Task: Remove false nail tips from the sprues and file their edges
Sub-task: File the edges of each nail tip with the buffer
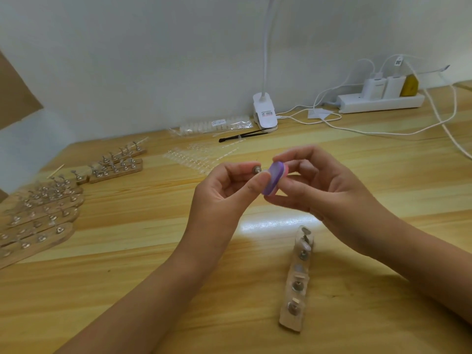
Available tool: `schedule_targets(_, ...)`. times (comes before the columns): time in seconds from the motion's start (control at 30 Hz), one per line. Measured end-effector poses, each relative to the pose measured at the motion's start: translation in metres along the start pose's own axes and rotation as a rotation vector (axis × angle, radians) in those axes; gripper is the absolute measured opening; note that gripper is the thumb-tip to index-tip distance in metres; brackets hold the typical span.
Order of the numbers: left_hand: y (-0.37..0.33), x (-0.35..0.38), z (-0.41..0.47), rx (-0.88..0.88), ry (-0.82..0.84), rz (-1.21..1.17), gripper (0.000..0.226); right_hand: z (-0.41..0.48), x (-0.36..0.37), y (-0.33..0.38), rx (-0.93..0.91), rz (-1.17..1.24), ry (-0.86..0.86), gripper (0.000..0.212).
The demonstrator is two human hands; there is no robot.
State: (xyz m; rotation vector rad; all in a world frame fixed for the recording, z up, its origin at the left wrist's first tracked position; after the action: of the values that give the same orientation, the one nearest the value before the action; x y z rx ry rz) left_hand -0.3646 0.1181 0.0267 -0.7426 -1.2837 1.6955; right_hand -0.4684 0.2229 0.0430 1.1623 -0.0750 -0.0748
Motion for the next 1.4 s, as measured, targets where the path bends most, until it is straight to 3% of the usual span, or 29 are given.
schedule_targets(0.13, 0.002, 0.000, 0.000, -0.014, -0.006, -0.005, 0.038, -0.002, -0.009, 0.011, -0.098, 0.009, -0.089, 0.030)
schedule_targets(0.4, 0.005, -0.001, 0.000, -0.042, -0.022, -0.008, 0.037, -0.003, -0.019, 0.017, -0.088, -0.053, -0.166, 0.034)
schedule_targets(0.53, 0.002, 0.003, -0.001, -0.025, 0.001, 0.016, 0.037, -0.001, -0.006, 0.013, -0.053, -0.124, -0.049, 0.031)
schedule_targets(0.63, 0.001, 0.002, -0.002, -0.023, 0.001, 0.022, 0.036, -0.002, -0.008, 0.017, -0.099, -0.164, -0.077, 0.030)
schedule_targets(0.97, -0.002, -0.003, -0.002, -0.024, -0.027, 0.070, 0.039, 0.000, 0.001, 0.014, -0.009, -0.392, 0.017, 0.030)
schedule_targets(1.03, -0.003, -0.005, -0.002, -0.021, -0.035, 0.063, 0.037, 0.001, -0.003, 0.010, 0.033, -0.395, 0.013, 0.030)
schedule_targets(1.2, -0.012, 0.000, -0.002, 0.032, 0.000, 0.145, 0.032, 0.000, -0.002, 0.019, -0.063, -0.399, 0.023, 0.029)
schedule_targets(1.33, -0.016, -0.002, -0.003, 0.051, -0.005, 0.176, 0.030, 0.000, -0.012, 0.004, 0.061, -0.399, -0.001, 0.029)
schedule_targets(1.4, -0.019, -0.003, -0.003, 0.073, -0.005, 0.224, 0.030, -0.001, -0.014, 0.009, -0.007, -0.319, -0.033, 0.029)
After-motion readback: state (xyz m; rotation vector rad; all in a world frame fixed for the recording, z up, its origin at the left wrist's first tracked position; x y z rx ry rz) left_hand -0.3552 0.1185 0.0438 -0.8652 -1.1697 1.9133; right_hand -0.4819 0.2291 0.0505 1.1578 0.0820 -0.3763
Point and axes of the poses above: each hand's wrist, its own z-axis towards the middle knuckle, its own x-axis out of the palm, y = z × x, the point moved 8 cm from there along z, towards the middle knuckle, and after that the axes turned 15 degrees about y, right-handed, at the moved point
